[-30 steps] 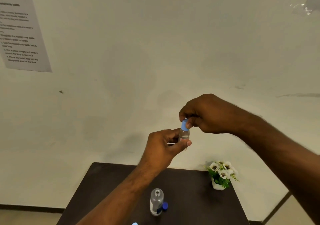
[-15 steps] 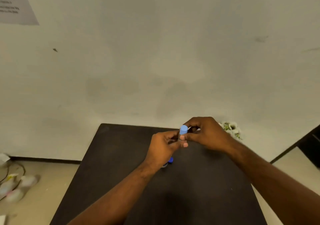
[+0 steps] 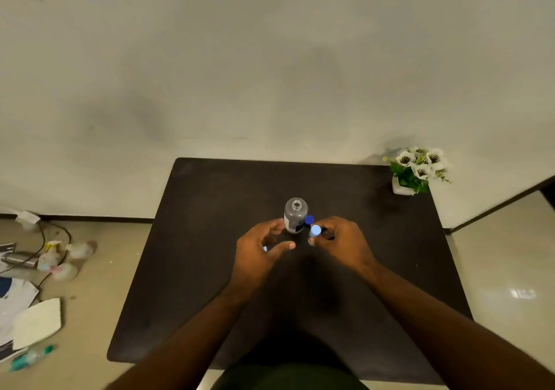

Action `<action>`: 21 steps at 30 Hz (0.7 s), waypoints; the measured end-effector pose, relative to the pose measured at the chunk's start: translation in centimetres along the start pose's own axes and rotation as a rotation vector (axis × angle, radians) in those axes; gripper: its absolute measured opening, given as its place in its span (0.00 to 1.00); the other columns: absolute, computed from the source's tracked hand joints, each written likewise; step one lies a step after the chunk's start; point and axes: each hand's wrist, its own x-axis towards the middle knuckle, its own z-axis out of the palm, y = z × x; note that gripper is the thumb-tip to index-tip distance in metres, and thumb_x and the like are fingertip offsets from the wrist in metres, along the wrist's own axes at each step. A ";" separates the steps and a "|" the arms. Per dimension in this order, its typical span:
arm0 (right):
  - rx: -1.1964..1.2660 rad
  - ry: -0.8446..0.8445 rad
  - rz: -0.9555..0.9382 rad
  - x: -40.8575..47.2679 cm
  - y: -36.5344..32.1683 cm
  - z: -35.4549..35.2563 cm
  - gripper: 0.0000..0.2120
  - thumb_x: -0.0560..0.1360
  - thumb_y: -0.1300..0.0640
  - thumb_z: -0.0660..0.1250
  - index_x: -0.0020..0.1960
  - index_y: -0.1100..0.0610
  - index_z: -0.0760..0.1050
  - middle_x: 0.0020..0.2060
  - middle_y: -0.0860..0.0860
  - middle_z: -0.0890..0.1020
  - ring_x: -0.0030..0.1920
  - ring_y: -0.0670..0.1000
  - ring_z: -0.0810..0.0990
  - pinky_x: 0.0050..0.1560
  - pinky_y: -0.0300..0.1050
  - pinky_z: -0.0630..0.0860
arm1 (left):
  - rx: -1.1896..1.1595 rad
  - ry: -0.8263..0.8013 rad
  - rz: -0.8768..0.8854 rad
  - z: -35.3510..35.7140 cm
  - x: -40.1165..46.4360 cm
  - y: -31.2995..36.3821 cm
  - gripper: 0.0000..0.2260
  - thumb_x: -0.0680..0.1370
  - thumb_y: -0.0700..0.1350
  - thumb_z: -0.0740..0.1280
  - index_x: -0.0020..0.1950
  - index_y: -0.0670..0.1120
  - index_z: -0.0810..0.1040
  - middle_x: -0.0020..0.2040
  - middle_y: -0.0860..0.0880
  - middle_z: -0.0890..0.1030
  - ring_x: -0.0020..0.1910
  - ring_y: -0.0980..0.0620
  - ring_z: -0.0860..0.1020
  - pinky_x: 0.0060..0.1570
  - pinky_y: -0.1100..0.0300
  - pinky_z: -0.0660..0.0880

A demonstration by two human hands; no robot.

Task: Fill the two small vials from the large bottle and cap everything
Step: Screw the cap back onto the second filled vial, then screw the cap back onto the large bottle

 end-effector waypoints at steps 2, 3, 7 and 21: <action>0.005 -0.048 0.052 0.2 1.1 1.6 0.07 0.72 0.52 0.76 0.49 0.48 0.83 0.48 0.43 0.82 0.48 0.42 0.80 0.50 0.39 0.76 | -0.009 0.023 -0.018 -0.6 0.3 -0.8 0.24 0.70 0.49 0.82 0.58 0.68 0.79 0.55 0.64 0.84 0.56 0.64 0.83 0.52 0.67 0.80; 0.007 -0.065 0.075 0.3 1.6 2.4 0.07 0.72 0.52 0.76 0.51 0.48 0.83 0.48 0.43 0.82 0.49 0.42 0.79 0.51 0.39 0.75 | -0.001 0.030 -0.014 -0.8 0.6 -1.2 0.23 0.69 0.50 0.82 0.59 0.66 0.79 0.55 0.63 0.84 0.56 0.63 0.83 0.52 0.68 0.79; -0.009 -0.099 0.130 0.6 3.3 4.9 0.11 0.73 0.54 0.75 0.55 0.49 0.83 0.51 0.45 0.82 0.51 0.43 0.79 0.52 0.38 0.72 | 0.030 0.018 -0.002 -1.7 1.9 -2.9 0.23 0.69 0.49 0.82 0.63 0.56 0.82 0.56 0.60 0.83 0.55 0.59 0.82 0.54 0.66 0.79; 0.001 -0.101 0.174 0.2 5.8 7.0 0.15 0.75 0.56 0.73 0.62 0.52 0.82 0.57 0.47 0.82 0.55 0.44 0.79 0.55 0.33 0.71 | 0.018 -0.084 -0.073 -1.6 6.3 -6.2 0.24 0.69 0.45 0.81 0.64 0.52 0.81 0.58 0.54 0.83 0.57 0.55 0.81 0.55 0.66 0.78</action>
